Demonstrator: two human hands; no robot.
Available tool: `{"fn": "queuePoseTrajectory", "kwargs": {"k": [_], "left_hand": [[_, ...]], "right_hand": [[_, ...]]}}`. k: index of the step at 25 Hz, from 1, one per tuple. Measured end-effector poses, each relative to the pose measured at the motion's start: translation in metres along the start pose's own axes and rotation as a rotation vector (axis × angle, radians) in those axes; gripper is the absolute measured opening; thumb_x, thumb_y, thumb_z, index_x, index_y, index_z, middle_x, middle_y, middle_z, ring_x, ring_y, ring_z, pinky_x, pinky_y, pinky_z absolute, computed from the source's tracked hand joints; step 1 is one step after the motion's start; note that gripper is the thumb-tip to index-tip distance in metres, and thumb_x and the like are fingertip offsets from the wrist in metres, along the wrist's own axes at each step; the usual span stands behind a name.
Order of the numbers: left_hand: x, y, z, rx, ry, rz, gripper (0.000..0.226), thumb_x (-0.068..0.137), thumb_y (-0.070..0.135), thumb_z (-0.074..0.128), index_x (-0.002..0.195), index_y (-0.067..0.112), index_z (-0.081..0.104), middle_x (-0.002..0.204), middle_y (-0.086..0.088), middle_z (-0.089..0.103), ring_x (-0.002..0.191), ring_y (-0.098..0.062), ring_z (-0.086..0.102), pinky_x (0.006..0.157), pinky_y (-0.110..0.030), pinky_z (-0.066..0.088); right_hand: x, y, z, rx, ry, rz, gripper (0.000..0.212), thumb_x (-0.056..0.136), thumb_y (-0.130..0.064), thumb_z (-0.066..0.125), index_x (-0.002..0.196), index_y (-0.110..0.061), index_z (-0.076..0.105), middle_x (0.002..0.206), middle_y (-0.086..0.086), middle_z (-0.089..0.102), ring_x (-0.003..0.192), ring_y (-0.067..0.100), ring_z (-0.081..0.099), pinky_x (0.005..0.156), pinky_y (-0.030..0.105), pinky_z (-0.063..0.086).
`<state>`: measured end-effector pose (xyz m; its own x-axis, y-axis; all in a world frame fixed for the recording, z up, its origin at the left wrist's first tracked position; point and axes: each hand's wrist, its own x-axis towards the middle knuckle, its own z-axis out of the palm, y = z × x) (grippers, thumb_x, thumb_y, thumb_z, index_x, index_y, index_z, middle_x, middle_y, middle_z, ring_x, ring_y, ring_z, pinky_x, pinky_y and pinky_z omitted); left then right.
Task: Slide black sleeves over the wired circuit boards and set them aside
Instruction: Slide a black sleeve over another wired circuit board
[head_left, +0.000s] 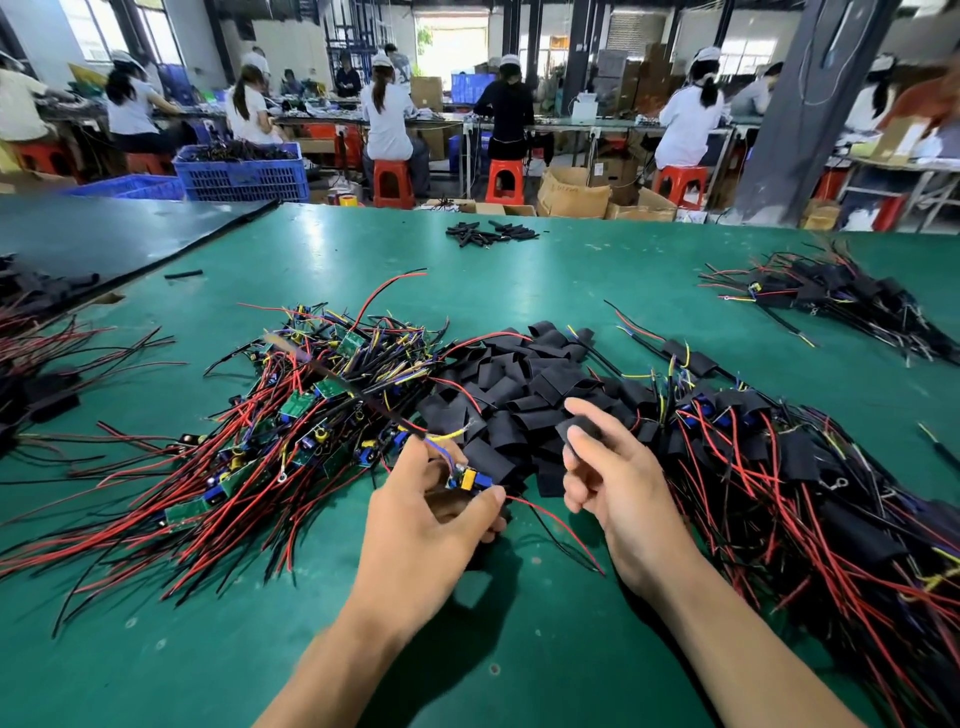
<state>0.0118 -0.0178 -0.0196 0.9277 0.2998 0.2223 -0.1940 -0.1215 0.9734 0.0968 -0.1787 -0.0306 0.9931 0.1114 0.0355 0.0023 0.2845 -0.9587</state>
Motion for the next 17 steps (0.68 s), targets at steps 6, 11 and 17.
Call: {"fn": "queuePoseTrajectory", "kwargs": {"k": [6, 11, 17], "left_hand": [[0.009, -0.002, -0.01, -0.152, 0.123, -0.052, 0.025, 0.089, -0.006, 0.066, 0.102, 0.013, 0.057, 0.076, -0.008, 0.069, 0.062, -0.033, 0.071, 0.056, -0.031, 0.058], [0.018, -0.003, -0.02, -0.312, 0.223, -0.169, 0.014, 0.09, -0.001, 0.066, 0.103, 0.001, 0.062, 0.082, -0.023, 0.071, 0.06, -0.032, 0.07, 0.054, -0.03, 0.057], [0.021, -0.001, -0.023, -0.444, 0.257, -0.213, 0.014, 0.088, -0.002, 0.068, 0.099, 0.002, 0.059, 0.074, -0.013, 0.072, 0.063, -0.026, 0.07, 0.058, -0.026, 0.059]], "right_hand": [[-0.002, 0.003, 0.0, -0.12, 0.037, -0.074, 0.014, 0.096, -0.008, 0.061, 0.105, -0.015, 0.069, 0.06, 0.001, 0.052, 0.042, 0.014, 0.037, 0.044, 0.022, 0.031], [-0.002, 0.003, -0.002, -0.103, 0.068, -0.103, 0.016, 0.096, -0.012, 0.063, 0.103, -0.023, 0.072, 0.059, -0.003, 0.052, 0.044, 0.013, 0.038, 0.045, 0.02, 0.035], [-0.005, 0.003, -0.003, -0.133, 0.025, -0.134, 0.022, 0.083, -0.026, 0.081, 0.104, -0.03, 0.075, 0.058, 0.004, 0.054, 0.053, 0.015, 0.045, 0.066, 0.028, 0.039]]}}
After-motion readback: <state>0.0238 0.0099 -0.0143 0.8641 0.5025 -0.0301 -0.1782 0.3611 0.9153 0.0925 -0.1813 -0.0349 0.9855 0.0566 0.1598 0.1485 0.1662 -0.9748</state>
